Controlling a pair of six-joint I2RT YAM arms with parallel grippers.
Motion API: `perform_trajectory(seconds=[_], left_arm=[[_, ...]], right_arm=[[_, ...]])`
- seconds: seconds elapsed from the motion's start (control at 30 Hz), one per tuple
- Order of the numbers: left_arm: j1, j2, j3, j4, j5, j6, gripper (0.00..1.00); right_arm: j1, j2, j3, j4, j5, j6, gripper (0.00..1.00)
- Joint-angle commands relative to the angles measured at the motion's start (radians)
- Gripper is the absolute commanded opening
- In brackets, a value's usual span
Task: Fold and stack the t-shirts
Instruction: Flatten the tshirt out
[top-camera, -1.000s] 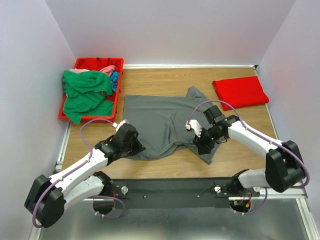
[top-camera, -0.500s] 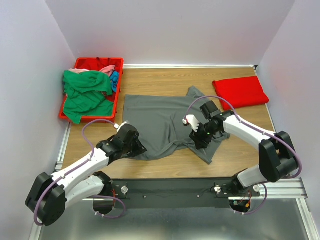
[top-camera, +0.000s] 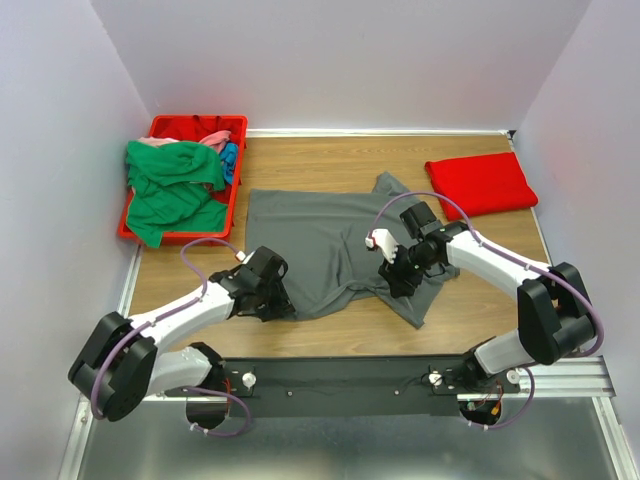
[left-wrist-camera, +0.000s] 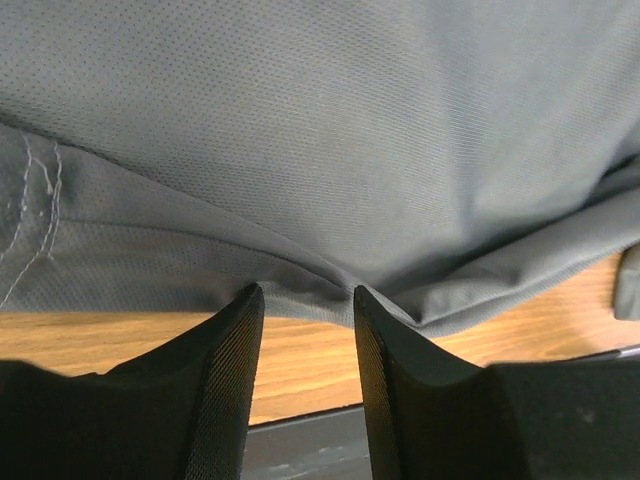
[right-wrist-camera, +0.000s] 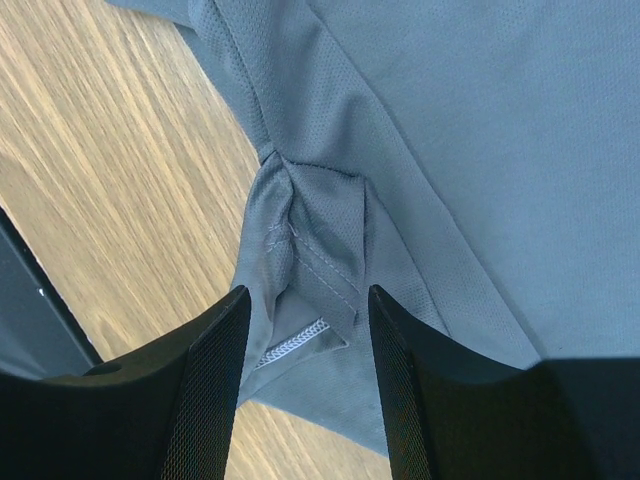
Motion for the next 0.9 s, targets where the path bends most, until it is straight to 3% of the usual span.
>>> perform_trajectory(seconds=[0.0,0.03,0.1,0.13,0.17,0.47,0.53,0.73,0.87], left_arm=[[-0.008,0.044,0.024,-0.012,-0.008,0.018,0.43],[-0.006,0.045,0.025,-0.012,-0.008,0.019,0.38],[-0.006,0.036,0.024,-0.001,-0.002,0.019,0.21],[-0.008,0.022,0.024,0.0,0.0,0.019,0.07],[-0.006,0.016,0.025,0.0,-0.002,0.019,0.03],[-0.006,-0.065,0.033,-0.023,0.004,0.022,0.0],[-0.006,-0.079,0.03,-0.023,0.006,0.019,0.0],[-0.006,-0.103,0.022,-0.024,0.015,0.021,0.0],[-0.006,-0.116,0.025,-0.033,0.017,0.024,0.0]], right_arm=[[0.005,0.007,-0.007,0.028,-0.003,0.009,0.58],[0.005,0.005,-0.008,0.027,-0.009,0.01,0.58],[0.004,0.001,-0.013,0.028,-0.013,0.01,0.58],[0.005,0.002,-0.016,0.028,-0.018,0.009,0.58],[0.005,0.007,-0.016,0.028,-0.021,0.009,0.58],[0.033,0.008,-0.031,0.013,-0.107,0.009,0.51],[0.042,0.016,-0.04,0.008,-0.11,0.007,0.45],[0.059,0.028,-0.04,-0.018,-0.104,-0.005,0.11],[0.061,-0.011,-0.017,-0.116,-0.101,-0.092,0.04]])
